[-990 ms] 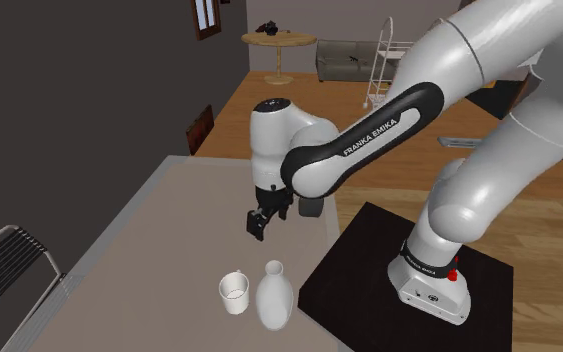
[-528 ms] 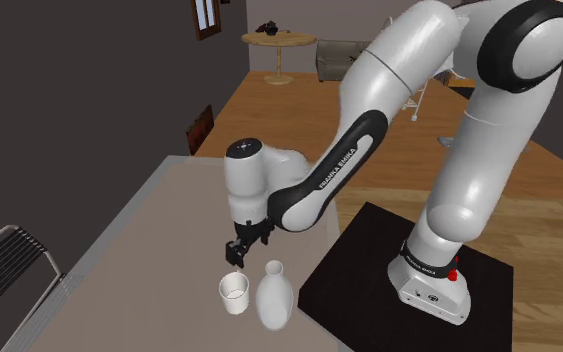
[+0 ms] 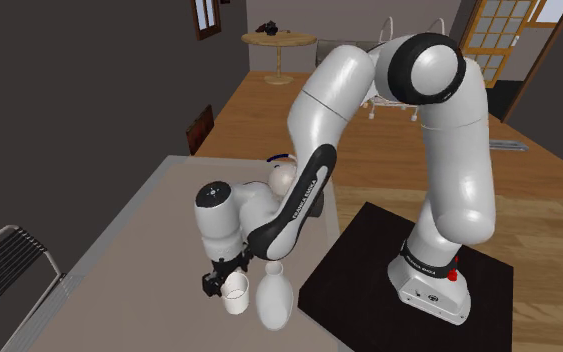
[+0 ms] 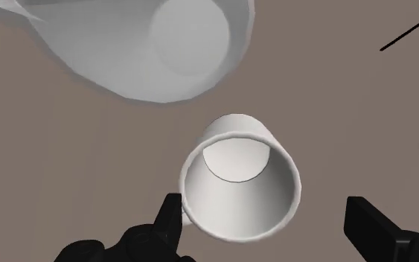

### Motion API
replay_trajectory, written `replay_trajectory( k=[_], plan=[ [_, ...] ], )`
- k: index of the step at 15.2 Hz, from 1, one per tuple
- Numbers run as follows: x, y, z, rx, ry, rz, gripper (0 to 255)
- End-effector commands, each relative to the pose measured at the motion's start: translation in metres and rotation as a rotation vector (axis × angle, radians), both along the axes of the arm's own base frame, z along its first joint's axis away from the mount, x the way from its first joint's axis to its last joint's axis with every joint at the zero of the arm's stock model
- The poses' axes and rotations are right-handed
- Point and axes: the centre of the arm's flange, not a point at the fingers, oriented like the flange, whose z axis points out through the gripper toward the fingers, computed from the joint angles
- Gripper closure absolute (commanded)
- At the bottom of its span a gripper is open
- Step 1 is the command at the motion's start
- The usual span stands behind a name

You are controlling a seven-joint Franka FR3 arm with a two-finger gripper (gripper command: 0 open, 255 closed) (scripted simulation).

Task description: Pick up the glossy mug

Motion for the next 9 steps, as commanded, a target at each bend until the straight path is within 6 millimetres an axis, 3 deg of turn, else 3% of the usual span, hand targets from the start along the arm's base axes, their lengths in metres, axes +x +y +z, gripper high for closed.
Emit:
replay_trajectory(
  k=[1,3,9],
  plan=[
    [0.006,0.017,-0.022,-0.008,-0.004,-0.005,0],
    [0.01,0.029,-0.037,-0.012,-0.005,-0.008,0],
    [0.01,0.029,-0.069,-0.012,-0.005,-0.008,0]
  ],
)
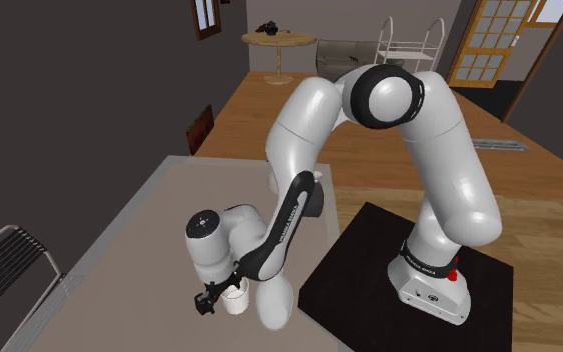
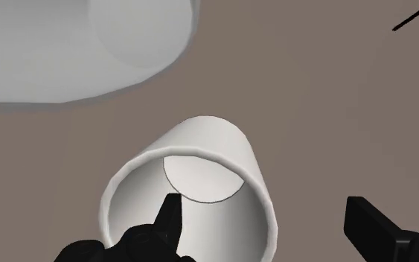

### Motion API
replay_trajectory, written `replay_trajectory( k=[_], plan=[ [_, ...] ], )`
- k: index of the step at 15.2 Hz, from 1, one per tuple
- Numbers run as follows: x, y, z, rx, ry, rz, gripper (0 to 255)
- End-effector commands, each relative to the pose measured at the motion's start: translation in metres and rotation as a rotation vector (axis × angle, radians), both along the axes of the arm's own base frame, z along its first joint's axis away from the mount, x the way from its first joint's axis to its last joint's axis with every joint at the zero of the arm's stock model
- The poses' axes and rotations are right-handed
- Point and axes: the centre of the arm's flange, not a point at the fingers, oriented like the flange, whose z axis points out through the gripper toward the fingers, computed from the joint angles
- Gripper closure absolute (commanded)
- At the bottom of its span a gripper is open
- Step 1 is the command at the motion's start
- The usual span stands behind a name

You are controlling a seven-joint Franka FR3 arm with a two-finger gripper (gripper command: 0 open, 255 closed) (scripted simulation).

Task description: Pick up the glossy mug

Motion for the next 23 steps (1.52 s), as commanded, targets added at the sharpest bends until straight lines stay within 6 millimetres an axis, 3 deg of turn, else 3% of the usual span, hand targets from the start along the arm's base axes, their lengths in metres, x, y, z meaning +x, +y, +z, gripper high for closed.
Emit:
replay_trajectory(
  k=[1,3,4,13,23],
  plan=[
    [0.001,0.0,-0.011,0.0,0.0,0.0,0],
    [0.001,0.0,-0.014,0.0,0.0,0.0,0],
    [0.001,-0.001,-0.014,0.0,0.0,0.0,255],
    [0.001,0.0,-0.014,0.0,0.0,0.0,255],
    [0.001,0.0,0.039,0.0,0.0,0.0,255]
  ],
)
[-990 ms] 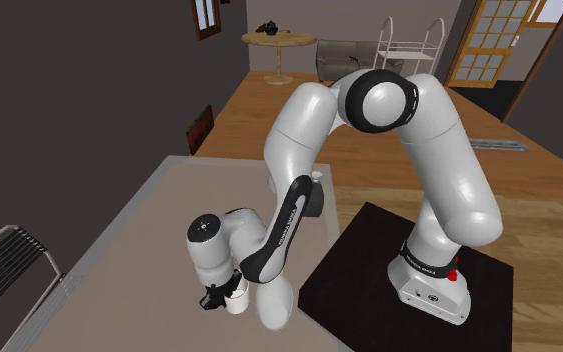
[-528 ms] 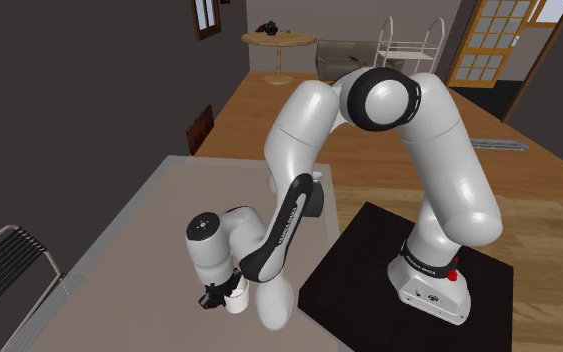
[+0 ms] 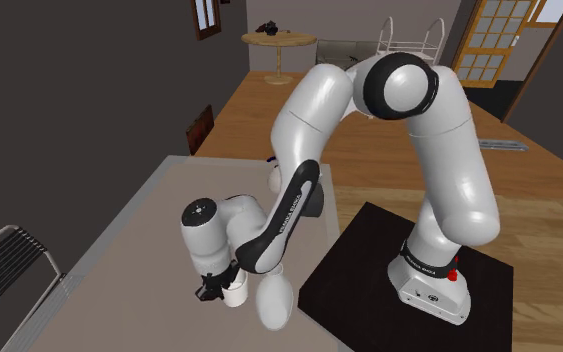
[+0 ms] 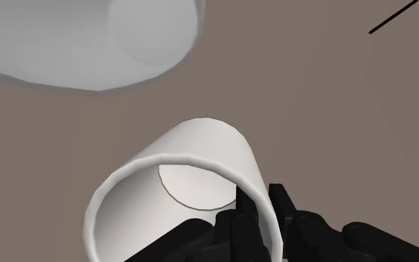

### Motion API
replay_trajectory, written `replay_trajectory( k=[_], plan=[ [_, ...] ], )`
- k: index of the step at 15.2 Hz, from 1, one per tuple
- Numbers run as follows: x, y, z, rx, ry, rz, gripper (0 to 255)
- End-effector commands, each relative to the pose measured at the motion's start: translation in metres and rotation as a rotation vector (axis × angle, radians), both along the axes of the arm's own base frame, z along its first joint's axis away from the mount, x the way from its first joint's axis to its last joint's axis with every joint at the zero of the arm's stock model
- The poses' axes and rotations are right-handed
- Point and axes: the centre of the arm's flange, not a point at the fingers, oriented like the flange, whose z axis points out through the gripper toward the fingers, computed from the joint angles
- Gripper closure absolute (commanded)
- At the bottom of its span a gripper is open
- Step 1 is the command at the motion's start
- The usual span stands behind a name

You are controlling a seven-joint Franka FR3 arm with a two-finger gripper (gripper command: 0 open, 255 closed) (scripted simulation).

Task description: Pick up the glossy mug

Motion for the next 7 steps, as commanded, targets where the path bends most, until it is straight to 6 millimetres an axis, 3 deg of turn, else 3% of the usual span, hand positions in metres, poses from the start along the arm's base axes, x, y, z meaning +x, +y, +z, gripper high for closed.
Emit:
replay_trajectory(
  k=[1,5,7],
  plan=[
    [-0.001,-0.001,0.011,0.0,0.0,0.0,255],
    [-0.001,-0.001,0.032,0.0,0.0,0.0,255],
    [-0.001,-0.001,0.033,0.0,0.0,0.0,255]
  ],
)
